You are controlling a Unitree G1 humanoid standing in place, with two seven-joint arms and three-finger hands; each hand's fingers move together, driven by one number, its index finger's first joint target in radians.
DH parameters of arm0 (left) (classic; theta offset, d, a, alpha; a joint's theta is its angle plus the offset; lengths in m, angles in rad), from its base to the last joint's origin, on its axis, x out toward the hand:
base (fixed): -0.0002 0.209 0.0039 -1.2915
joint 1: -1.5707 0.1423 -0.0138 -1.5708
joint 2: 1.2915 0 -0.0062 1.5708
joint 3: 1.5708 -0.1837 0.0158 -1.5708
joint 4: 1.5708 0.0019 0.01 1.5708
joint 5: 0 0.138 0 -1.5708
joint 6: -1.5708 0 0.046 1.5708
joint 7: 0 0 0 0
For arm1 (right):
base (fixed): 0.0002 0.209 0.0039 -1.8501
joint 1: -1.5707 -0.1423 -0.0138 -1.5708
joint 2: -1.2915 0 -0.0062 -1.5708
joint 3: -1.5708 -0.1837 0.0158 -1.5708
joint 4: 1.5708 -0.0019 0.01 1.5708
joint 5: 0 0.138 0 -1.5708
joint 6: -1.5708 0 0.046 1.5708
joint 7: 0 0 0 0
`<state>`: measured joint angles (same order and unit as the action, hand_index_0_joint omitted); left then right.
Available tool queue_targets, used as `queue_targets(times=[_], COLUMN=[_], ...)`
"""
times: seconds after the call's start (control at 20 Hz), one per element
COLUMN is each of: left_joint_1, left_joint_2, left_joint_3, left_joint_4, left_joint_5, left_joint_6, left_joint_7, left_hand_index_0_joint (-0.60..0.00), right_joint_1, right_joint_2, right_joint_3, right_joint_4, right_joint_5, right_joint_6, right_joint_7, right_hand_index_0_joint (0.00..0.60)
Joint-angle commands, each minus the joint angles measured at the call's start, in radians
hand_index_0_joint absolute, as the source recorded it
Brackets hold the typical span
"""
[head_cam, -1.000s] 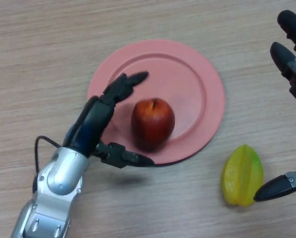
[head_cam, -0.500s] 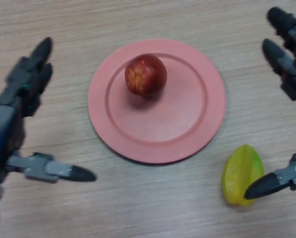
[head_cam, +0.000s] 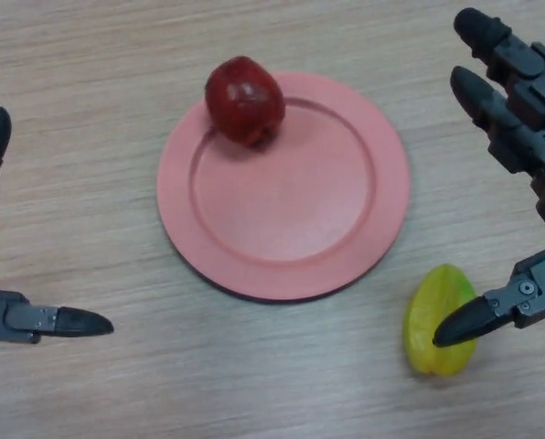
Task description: Pick up the red apple and place it on the plate
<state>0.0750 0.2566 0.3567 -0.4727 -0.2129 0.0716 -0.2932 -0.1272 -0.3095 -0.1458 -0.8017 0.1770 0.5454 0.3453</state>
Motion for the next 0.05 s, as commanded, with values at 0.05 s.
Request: queue_targets(times=[0.05], left_joint_1=[-0.022], left_joint_2=[0.037], left_joint_3=[0.04], left_joint_4=[-0.048], left_joint_5=[0.008], left_joint_6=[-0.142], left_joint_7=[0.037], left_hand_index_0_joint=[0.0], right_joint_1=[-0.024], right_joint_2=[-0.026], right_joint_3=[-0.042], right_joint_4=[-0.034], right_joint_5=[0.016], right_joint_6=[-0.12], right_joint_7=[-0.013], right_hand_index_0_joint=[0.0])
